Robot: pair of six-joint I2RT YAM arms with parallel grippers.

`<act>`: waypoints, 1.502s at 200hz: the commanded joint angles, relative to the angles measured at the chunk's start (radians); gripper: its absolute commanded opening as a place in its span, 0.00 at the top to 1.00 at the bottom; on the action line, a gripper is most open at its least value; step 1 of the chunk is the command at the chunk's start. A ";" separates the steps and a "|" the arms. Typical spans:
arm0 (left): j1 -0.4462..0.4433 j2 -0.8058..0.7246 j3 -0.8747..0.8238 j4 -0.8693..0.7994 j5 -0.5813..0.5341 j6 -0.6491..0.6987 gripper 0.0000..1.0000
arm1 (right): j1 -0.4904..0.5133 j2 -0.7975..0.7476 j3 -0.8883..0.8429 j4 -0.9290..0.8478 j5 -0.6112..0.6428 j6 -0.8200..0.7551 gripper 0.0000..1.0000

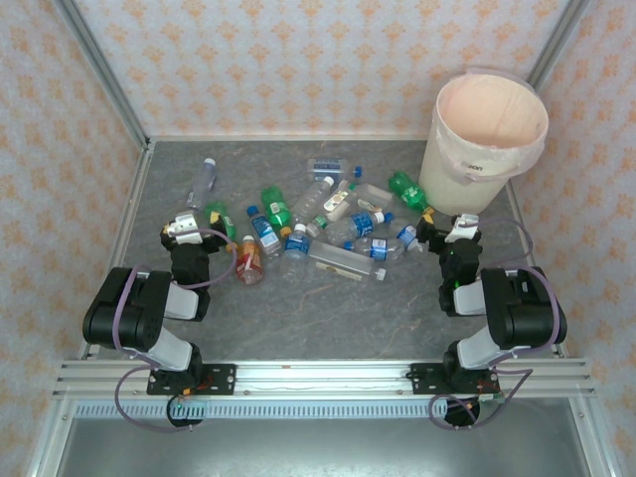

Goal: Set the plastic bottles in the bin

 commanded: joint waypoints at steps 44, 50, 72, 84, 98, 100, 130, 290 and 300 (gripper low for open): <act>0.005 -0.061 0.039 -0.094 0.017 -0.004 0.00 | 0.003 -0.086 0.050 -0.113 0.049 0.007 0.00; 0.005 -0.086 0.055 -0.141 -0.005 -0.011 0.00 | 0.003 -0.108 0.068 -0.163 0.061 0.016 0.00; 0.005 -0.194 0.145 -0.394 -0.082 -0.057 0.00 | 0.004 -0.182 0.110 -0.308 0.090 0.052 0.00; 0.005 -0.239 0.230 -0.580 -0.126 -0.132 0.00 | 0.003 -0.223 0.132 -0.384 0.147 0.121 0.00; 0.005 -0.274 0.354 -0.824 -0.128 -0.184 0.00 | 0.004 -0.268 0.183 -0.517 0.195 0.201 0.00; 0.005 -0.277 0.372 -0.853 -0.127 -0.189 0.00 | 0.003 -0.275 0.193 -0.540 0.198 0.209 0.00; 0.008 -0.304 0.542 -1.173 -0.086 -0.295 0.00 | 0.001 -0.344 0.321 -0.854 0.282 0.440 0.00; -0.185 -0.417 0.529 -1.284 0.217 -0.456 0.01 | 0.373 -0.373 0.498 -1.229 -0.078 0.155 0.01; -0.189 -0.414 0.545 -1.298 0.218 -0.448 0.01 | 0.415 -0.358 0.508 -1.246 -0.072 0.128 0.04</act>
